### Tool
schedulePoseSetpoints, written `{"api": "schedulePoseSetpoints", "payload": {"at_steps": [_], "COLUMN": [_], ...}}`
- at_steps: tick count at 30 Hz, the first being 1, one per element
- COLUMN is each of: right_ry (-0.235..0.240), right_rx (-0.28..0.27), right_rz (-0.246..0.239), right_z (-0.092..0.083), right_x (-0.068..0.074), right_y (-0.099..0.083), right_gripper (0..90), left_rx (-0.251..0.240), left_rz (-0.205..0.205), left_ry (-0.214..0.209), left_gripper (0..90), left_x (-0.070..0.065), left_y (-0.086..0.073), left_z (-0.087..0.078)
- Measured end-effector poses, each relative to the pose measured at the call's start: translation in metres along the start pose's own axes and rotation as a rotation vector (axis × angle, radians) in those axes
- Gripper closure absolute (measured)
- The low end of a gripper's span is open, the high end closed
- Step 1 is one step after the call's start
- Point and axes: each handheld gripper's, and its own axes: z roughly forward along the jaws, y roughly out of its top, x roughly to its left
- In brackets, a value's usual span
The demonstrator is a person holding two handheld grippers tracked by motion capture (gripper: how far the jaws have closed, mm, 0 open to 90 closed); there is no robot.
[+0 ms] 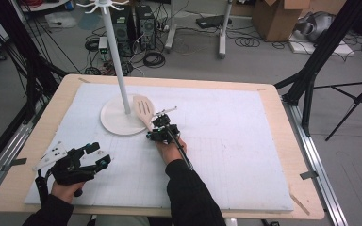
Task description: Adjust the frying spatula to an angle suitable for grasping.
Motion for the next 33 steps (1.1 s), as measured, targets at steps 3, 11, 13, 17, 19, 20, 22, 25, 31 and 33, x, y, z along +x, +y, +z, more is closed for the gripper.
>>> {"api": "schedulePoseSetpoints", "payload": {"at_steps": [3,11,13,17,19,20,22,25,31,33], "right_ry": [-0.028,-0.056,-0.053,-0.046,-0.036,-0.036,-0.019,-0.008,0.046,0.053], "right_rx": [0.016,0.025,0.011,0.004,0.001,0.001,0.007,0.015,0.055,0.06], "right_rz": [-0.058,-0.124,-0.14,-0.174,-0.207,-0.207,-0.259,-0.306,-0.491,-0.509], "right_z": [-0.003,-0.019,-0.028,-0.045,-0.057,-0.057,-0.067,-0.073,-0.083,-0.084], "right_x": [-0.002,-0.008,-0.011,-0.019,-0.023,-0.023,-0.023,-0.02,-0.007,-0.006], "right_y": [0.0,-0.002,-0.003,-0.01,-0.017,-0.017,-0.022,-0.024,-0.034,-0.036], "right_gripper": [77.7,77.7,77.7,77.6,77.6,77.6,77.6,77.6,77.6,77.5], "left_rx": [0.002,0.005,0.007,0.01,0.014,0.014,0.014,0.014,0.011,0.006], "left_rz": [-0.002,-0.002,-0.002,0.0,0.001,0.001,0.004,0.003,0.004,0.0], "left_ry": [-0.001,-0.003,-0.003,-0.004,-0.005,-0.005,-0.005,-0.002,0.005,0.009], "left_gripper": [22.6,22.8,22.8,22.8,22.9,22.9,22.9,22.9,22.9,22.9], "left_x": [0.0,0.001,0.001,0.0,-0.001,-0.001,-0.001,-0.001,0.0,0.001], "left_y": [0.0,0.0,0.0,0.0,-0.001,-0.001,-0.001,-0.001,0.0,0.0], "left_z": [0.0,0.0,0.001,0.001,0.002,0.002,0.002,0.002,0.0,0.0]}}
